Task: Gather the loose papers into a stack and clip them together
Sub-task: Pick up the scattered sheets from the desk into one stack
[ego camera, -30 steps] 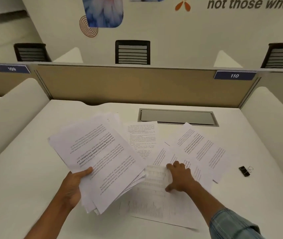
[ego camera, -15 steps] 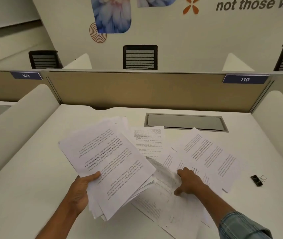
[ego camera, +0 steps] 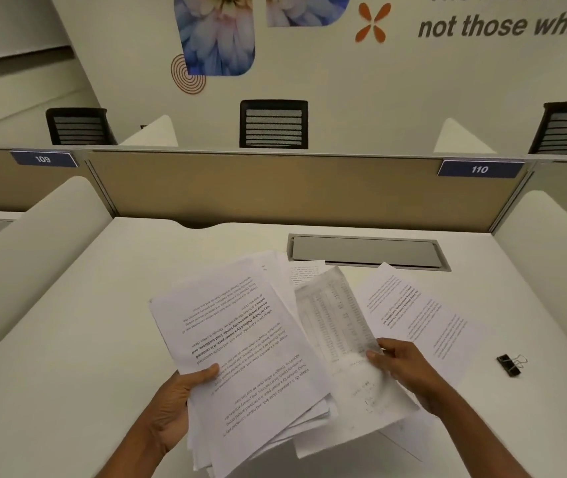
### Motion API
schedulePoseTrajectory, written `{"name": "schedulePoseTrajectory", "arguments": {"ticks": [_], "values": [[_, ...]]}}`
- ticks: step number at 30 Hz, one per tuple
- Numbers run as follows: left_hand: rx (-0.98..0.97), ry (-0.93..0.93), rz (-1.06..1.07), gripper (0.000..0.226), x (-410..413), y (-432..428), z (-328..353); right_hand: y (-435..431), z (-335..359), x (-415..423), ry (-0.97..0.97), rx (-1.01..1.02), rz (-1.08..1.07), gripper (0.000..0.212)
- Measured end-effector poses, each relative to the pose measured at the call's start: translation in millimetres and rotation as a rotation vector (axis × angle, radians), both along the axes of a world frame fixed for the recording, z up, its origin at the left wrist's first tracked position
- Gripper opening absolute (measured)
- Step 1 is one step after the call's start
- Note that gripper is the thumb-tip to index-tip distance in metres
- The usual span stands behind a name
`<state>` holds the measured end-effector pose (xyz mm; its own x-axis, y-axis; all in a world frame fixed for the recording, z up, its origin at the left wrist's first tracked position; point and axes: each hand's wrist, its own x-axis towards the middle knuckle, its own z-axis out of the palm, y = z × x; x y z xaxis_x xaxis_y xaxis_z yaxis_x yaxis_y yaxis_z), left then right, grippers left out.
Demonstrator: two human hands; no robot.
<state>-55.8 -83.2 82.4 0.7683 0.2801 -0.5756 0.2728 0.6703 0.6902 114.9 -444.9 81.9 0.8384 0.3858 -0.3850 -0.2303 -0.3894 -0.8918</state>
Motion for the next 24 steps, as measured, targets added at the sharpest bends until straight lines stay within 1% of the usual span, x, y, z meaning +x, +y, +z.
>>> {"name": "schedulePoseTrajectory", "arguments": {"ticks": [4,5,7,8,9,11,14,20,24], "values": [[0.016,-0.011,-0.035,0.053,6,-16,5,21,3,-15,0.074,0.172,-0.050,0.023],[0.026,-0.013,-0.037,0.058,7,-18,6,25,1,-18,0.096,0.206,-0.059,0.025],[0.041,-0.021,-0.038,0.079,7,-21,9,31,-1,-24,0.149,0.275,-0.083,0.028],[0.043,-0.021,-0.040,0.085,6,-22,11,32,-3,-26,0.176,0.298,-0.095,0.030],[0.040,-0.029,-0.039,0.080,6,-22,10,34,-5,-27,0.198,0.321,-0.104,0.031],[0.018,-0.029,-0.044,0.059,6,-21,7,37,-7,-31,0.238,0.342,-0.109,0.032],[-0.005,-0.014,-0.065,0.050,4,-21,2,43,-8,-38,0.273,0.351,-0.100,0.032],[-0.011,-0.008,-0.111,0.049,0,-25,-1,46,-3,-48,0.309,0.357,-0.048,0.037],[0.000,0.032,-0.167,0.063,-1,-29,-7,52,-2,-53,0.301,0.301,-0.020,0.028]]}}
